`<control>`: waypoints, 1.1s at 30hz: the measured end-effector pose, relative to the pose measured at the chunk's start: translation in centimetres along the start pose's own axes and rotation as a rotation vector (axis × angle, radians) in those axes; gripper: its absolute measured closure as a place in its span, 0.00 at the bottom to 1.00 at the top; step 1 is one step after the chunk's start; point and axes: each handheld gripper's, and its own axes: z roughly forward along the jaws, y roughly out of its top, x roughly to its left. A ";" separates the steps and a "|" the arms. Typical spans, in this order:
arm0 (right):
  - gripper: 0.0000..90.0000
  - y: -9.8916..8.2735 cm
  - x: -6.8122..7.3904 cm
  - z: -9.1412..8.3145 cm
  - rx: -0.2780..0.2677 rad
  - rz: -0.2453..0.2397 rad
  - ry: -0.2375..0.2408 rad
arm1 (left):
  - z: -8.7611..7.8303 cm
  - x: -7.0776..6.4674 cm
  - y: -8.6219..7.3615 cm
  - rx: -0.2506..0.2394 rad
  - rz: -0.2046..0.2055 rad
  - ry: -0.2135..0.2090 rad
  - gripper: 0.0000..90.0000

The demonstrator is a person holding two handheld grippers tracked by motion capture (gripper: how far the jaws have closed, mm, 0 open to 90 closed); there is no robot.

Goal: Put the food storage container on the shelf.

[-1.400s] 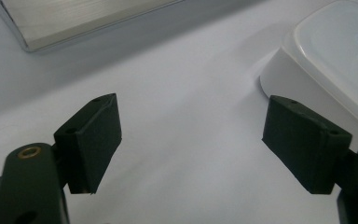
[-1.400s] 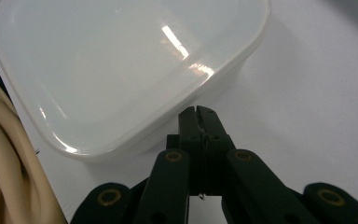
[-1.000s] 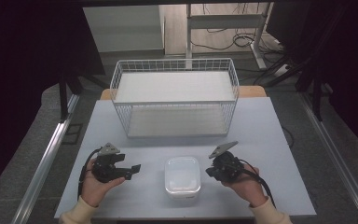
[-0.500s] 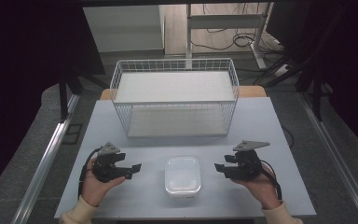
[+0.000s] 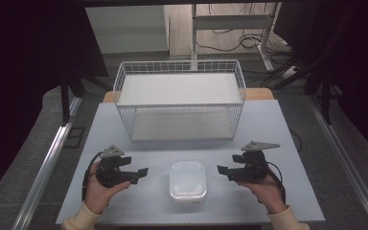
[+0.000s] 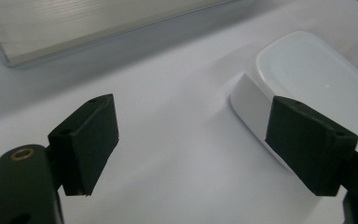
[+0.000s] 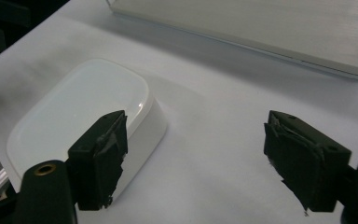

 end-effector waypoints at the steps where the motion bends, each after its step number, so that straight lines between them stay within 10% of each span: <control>1: 0.22 0.0 0.0 0.0 0.000 0.000 0.000 | 0.0 0.0 0.0 0.000 0.000 0.000 0.18; 33: 0.33 -0.2 2.3 3.7 0.034 0.092 0.130 | 2.6 -2.2 1.6 0.050 -0.155 -0.210 0.30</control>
